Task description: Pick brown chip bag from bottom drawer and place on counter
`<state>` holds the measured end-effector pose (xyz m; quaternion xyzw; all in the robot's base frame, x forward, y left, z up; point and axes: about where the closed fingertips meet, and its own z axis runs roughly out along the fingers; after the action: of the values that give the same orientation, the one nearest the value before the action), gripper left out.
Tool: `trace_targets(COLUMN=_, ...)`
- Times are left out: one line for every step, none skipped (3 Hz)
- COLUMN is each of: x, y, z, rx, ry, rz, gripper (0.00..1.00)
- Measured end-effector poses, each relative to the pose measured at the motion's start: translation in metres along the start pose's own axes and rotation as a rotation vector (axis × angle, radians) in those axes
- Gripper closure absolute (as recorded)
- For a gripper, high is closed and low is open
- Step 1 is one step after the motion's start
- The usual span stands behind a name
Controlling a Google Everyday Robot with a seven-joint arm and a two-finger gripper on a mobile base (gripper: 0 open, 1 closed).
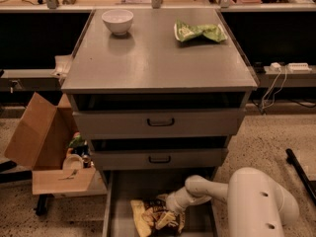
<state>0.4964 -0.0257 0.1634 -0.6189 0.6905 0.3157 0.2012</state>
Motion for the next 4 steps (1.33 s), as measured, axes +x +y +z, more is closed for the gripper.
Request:
trace_targets(x=0.017, y=-0.010, z=0.016, rx=-0.017, ry=-0.009, rz=0.027, gripper=0.49)
trace_targets(x=0.018, y=-0.008, z=0.009, rx=-0.004, ry=-0.034, rz=0.023, gripper=0.72)
trace_targets(x=-0.024, y=-0.006, z=-0.061, rx=0.142, ry=-0.118, rz=-0.106, gripper=1.00)
trace_targets(x=-0.052, y=0.040, z=-0.141, rx=0.248, ry=-0.182, rz=-0.191, gripper=1.00)
